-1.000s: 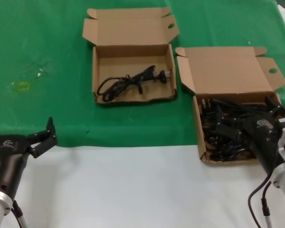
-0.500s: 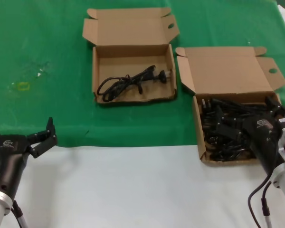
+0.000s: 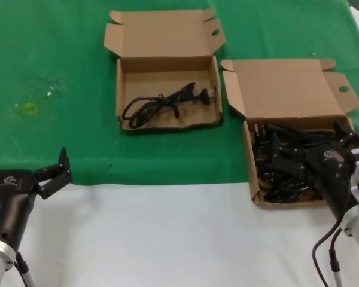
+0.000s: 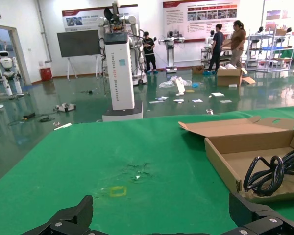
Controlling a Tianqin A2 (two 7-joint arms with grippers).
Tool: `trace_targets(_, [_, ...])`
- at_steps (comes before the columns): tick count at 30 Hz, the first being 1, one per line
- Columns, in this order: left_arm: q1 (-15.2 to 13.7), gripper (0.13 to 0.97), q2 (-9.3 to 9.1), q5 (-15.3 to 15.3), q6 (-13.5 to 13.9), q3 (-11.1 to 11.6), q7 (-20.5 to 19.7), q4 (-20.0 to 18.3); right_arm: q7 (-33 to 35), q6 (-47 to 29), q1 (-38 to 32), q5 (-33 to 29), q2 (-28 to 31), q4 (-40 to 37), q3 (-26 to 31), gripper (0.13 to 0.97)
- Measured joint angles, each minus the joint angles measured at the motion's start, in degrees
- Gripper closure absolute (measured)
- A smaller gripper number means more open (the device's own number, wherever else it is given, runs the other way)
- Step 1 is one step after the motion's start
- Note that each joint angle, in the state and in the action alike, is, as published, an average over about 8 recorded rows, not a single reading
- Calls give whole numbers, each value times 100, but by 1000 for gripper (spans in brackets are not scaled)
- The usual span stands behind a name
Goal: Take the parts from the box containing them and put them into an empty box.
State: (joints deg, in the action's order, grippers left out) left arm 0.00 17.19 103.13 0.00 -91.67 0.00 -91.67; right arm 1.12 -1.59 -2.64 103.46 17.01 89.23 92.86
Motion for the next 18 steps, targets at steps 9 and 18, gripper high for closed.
trace_targets(9, [0, 132, 0, 0, 0, 0, 0, 0, 0, 0, 0, 0, 0, 0, 0, 129])
trace_targets(18, [0, 132, 0, 0, 0, 0, 0, 0, 0, 0, 0, 0, 0, 0, 0, 129])
